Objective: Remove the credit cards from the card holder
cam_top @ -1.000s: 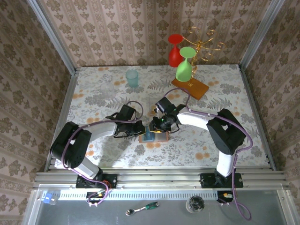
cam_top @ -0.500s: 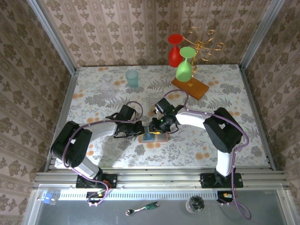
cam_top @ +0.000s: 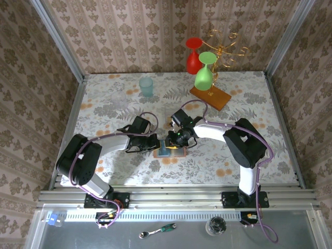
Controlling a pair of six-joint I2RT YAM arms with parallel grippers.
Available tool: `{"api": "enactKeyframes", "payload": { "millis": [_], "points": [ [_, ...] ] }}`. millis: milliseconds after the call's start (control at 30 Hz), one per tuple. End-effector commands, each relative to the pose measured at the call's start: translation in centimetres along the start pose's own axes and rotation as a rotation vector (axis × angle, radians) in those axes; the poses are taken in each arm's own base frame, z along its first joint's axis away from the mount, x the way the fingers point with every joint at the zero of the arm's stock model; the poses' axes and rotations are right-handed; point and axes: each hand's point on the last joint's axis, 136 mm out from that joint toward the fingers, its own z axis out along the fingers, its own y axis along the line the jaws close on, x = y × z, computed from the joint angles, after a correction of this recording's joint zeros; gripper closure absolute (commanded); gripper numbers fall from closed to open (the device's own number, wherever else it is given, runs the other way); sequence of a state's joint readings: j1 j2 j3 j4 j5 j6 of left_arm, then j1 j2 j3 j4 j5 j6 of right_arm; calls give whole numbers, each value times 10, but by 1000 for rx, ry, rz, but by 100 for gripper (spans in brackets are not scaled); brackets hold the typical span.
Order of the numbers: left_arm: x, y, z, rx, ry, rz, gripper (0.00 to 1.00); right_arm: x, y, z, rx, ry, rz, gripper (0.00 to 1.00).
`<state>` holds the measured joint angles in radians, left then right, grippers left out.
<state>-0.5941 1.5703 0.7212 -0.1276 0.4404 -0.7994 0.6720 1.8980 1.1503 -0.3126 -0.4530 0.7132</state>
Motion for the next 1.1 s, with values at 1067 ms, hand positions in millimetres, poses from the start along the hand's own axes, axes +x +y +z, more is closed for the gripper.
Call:
{"api": "enactKeyframes", "payload": {
  "millis": [1067],
  "points": [
    [-10,-3,-13,-24,-28,23,88,-14,12,-18,-6,-50,-19,75]
  ]
}}
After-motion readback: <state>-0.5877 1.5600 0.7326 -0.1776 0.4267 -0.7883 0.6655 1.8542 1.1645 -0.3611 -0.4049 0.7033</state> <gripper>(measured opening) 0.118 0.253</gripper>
